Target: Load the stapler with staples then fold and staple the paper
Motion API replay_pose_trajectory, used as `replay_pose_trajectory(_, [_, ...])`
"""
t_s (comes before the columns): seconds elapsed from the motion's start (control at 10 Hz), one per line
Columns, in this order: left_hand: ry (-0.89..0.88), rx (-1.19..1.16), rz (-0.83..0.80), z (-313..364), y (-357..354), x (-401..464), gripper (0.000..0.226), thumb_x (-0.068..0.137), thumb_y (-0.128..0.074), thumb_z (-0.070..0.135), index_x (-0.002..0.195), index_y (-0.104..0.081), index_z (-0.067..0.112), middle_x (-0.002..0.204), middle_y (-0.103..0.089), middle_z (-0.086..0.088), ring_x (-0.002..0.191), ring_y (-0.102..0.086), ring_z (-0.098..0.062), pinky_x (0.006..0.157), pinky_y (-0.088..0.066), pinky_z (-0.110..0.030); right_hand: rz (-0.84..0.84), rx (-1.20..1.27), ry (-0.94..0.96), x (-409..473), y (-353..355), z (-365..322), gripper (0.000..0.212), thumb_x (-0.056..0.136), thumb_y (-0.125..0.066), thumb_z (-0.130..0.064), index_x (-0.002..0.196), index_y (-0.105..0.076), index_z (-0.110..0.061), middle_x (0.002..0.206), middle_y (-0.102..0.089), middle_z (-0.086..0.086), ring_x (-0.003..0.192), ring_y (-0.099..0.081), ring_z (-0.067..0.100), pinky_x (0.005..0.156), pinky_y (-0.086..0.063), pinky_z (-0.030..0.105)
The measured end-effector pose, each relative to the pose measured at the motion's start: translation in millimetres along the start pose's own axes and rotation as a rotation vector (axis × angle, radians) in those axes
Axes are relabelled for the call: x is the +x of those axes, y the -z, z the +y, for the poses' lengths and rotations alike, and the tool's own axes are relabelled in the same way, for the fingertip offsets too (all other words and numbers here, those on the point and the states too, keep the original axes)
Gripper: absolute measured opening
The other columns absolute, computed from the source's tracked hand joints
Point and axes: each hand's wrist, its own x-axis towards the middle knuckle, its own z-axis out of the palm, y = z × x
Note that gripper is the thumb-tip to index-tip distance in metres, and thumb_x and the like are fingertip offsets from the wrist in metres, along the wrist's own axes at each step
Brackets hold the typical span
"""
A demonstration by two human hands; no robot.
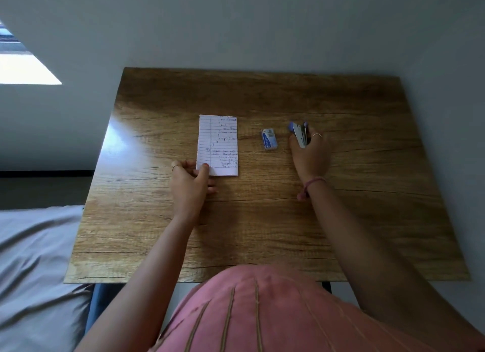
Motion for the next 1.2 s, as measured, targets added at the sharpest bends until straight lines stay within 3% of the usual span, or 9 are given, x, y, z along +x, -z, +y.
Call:
replay_pose_trajectory(0.2, [-0.02, 0.031, -0.008, -1, 2, 0, 0.026, 0.091, -0.065, 0.017, 0.106, -0.044, 0.012, 0.097, -0.062, -0.014, 0.06, -0.069, -0.012, 0.049, -0.056, -0.026, -0.012, -0.012, -0.011, -1, 1, -1, 0.055, 0.088, -0.061, -0.045, 0.133, -0.053, -0.014, 0.118, -0.053, 0.009, 0.105, -0.053, 0.021, 0.075, -0.041, 0.027])
replay_pose_trajectory(0.4, [-0.052, 0.081, -0.001, -3, 2, -2, 0.032, 0.089, -0.066, 0.023, 0.11, -0.044, 0.014, 0.119, -0.052, -0.017, 0.086, -0.069, -0.026, 0.05, -0.055, -0.02, -0.042, -0.019, 0.01, -3, 4, 1, 0.057, 0.087, -0.062, -0.045, 0.133, -0.052, -0.012, 0.121, -0.052, 0.01, 0.107, -0.053, 0.023, 0.077, -0.043, 0.027])
replay_pose_trajectory(0.6, [-0.073, 0.097, 0.018, -5, 1, -6, 0.03, 0.09, -0.065, 0.018, 0.111, -0.045, 0.014, 0.123, -0.047, -0.017, 0.103, -0.062, -0.028, 0.054, -0.057, -0.022, -0.062, 0.035, 0.042, -9, 9, 3, 0.06, 0.087, -0.065, -0.04, 0.137, -0.048, -0.012, 0.124, -0.05, 0.01, 0.111, -0.05, 0.02, 0.083, -0.042, 0.023])
replay_pose_trajectory(0.7, [-0.141, 0.152, 0.068, -8, 0, -13, 0.03, 0.091, -0.063, 0.019, 0.113, -0.046, 0.012, 0.123, -0.042, -0.015, 0.087, -0.061, -0.012, 0.061, -0.06, -0.027, -0.061, 0.07, 0.053, -13, 12, 4, 0.059, 0.086, -0.067, -0.038, 0.136, -0.05, -0.012, 0.122, -0.05, 0.01, 0.108, -0.051, 0.019, 0.08, -0.038, 0.02])
replay_pose_trajectory(0.8, [-0.186, 0.221, 0.105, -8, -4, -19, 0.02, 0.091, -0.062, 0.02, 0.101, -0.045, 0.02, 0.119, -0.043, -0.011, 0.091, -0.064, -0.026, 0.076, -0.059, -0.041, -0.072, 0.092, 0.054, -15, 14, 6, 0.058, 0.085, -0.068, -0.036, 0.134, -0.051, -0.01, 0.123, -0.049, 0.01, 0.105, -0.053, 0.019, 0.079, -0.043, 0.02])
replay_pose_trajectory(0.9, [-0.269, 0.263, 0.174, -9, -10, -29, 0.022, 0.09, -0.064, 0.016, 0.104, -0.047, 0.013, 0.113, -0.041, -0.006, 0.093, -0.057, -0.001, 0.08, -0.047, -0.016, -0.111, 0.148, 0.042, -18, 18, 11, 0.065, 0.083, -0.071, -0.034, 0.137, -0.046, -0.007, 0.126, -0.046, 0.01, 0.106, -0.055, 0.02, 0.089, -0.052, 0.032])
replay_pose_trajectory(1.0, [-0.249, 0.276, 0.144, -12, -18, -38, 0.025, 0.091, -0.062, 0.025, 0.109, -0.048, 0.015, 0.113, -0.045, -0.002, 0.07, -0.053, 0.016, 0.065, -0.047, -0.016, -0.12, 0.181, 0.057, -24, 23, 16, 0.067, 0.082, -0.072, -0.034, 0.136, -0.046, -0.005, 0.126, -0.046, 0.01, 0.107, -0.055, 0.019, 0.087, -0.05, 0.026])
replay_pose_trajectory(1.1, [-0.272, 0.272, 0.109, -8, -29, -46, 0.021, 0.092, -0.061, 0.024, 0.106, -0.046, 0.02, 0.113, -0.05, -0.008, 0.07, -0.053, 0.013, 0.064, -0.044, -0.009, -0.158, 0.198, 0.046, -27, 30, 19, 0.068, 0.083, -0.072, -0.033, 0.138, -0.044, -0.006, 0.129, -0.045, 0.009, 0.105, -0.053, 0.011, 0.081, -0.043, 0.017])
replay_pose_trajectory(1.2, [-0.341, 0.191, 0.045, -1, -51, -55, 0.02, 0.093, -0.06, 0.012, 0.106, -0.046, 0.015, 0.116, -0.046, -0.014, 0.07, -0.053, 0.014, 0.061, -0.046, -0.008, -0.184, 0.232, 0.066, -31, 40, 26, 0.068, 0.082, -0.073, -0.029, 0.14, -0.043, -0.007, 0.132, -0.044, 0.009, 0.108, -0.052, 0.009, 0.085, -0.044, 0.017])
